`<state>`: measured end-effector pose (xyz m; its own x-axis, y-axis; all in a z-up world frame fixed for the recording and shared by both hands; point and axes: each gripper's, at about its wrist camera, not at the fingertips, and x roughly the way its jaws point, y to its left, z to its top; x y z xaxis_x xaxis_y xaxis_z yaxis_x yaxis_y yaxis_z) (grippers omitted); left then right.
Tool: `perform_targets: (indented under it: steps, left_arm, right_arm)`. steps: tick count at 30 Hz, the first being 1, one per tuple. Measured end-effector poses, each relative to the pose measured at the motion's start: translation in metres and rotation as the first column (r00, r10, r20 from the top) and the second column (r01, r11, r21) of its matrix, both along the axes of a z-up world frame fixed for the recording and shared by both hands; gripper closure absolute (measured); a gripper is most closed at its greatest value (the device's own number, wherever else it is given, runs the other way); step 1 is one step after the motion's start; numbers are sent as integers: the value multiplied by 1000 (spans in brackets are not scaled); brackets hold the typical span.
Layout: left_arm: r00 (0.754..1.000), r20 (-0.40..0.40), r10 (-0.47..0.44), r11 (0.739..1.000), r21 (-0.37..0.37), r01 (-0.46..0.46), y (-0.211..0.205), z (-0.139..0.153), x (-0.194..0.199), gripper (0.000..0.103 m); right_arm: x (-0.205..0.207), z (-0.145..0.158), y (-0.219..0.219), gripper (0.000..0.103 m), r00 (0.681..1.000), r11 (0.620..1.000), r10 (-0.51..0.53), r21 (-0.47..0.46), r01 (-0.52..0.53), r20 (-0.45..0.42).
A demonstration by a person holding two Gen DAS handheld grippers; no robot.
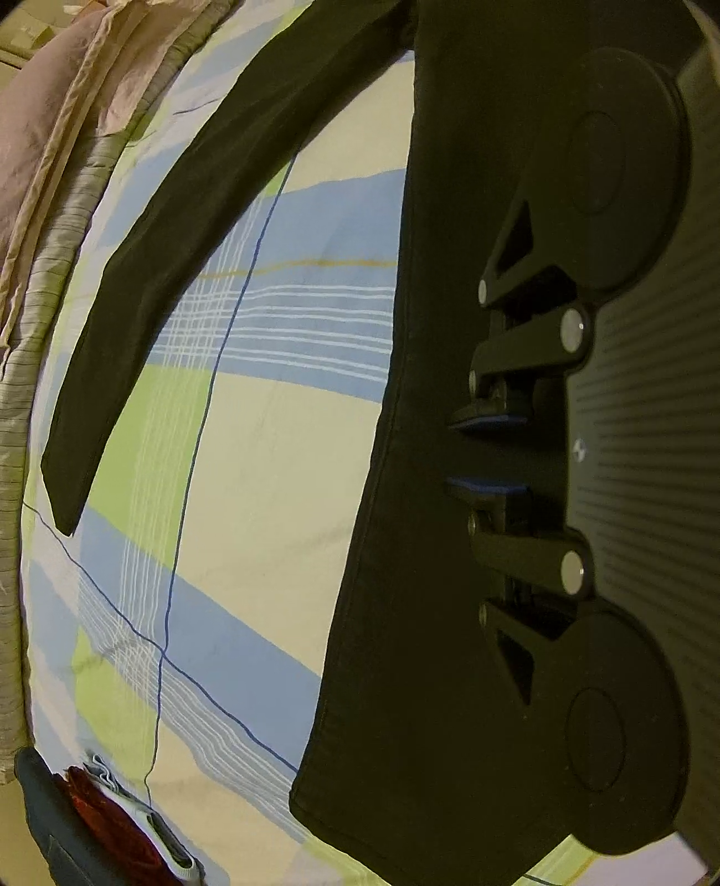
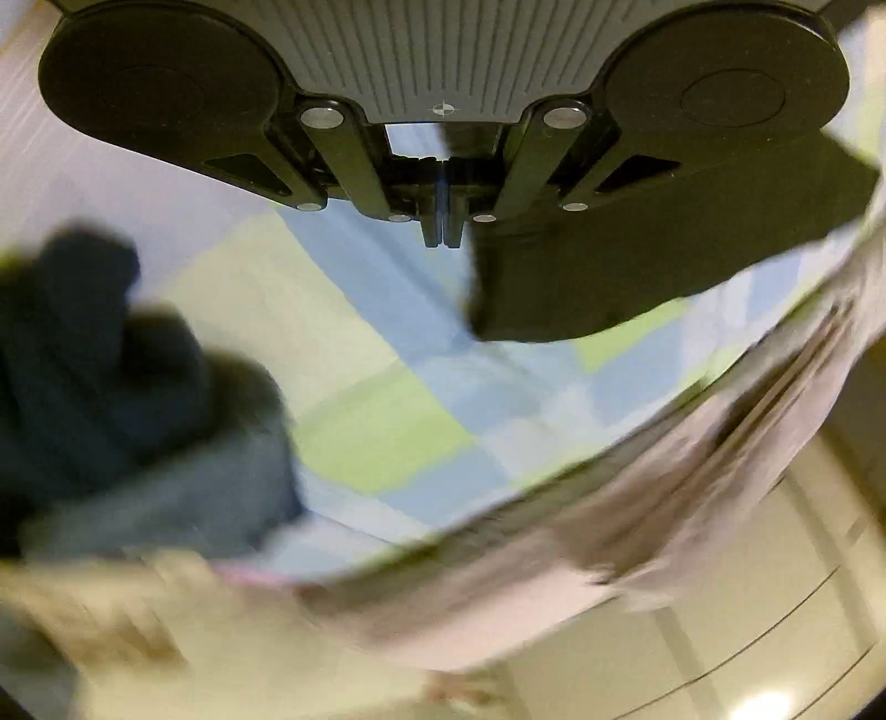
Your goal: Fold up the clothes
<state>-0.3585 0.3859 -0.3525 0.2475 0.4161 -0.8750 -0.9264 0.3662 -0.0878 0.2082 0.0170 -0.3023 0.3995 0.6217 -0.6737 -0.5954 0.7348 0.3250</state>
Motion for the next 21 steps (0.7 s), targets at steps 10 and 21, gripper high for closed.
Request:
perform_targets:
  steps: [10,21]
  left_arm:
    - [995,-14,-99,995,31,99,-11,-4,20,88]
    - [995,-68,67,996,72,-62,21,-2,-52,86]
  right_arm:
    - [-107,-48,85,101,890,874,449,-249,-417,85]
    - [-81,-39,25,103,985,942,172,-297,-157,25]
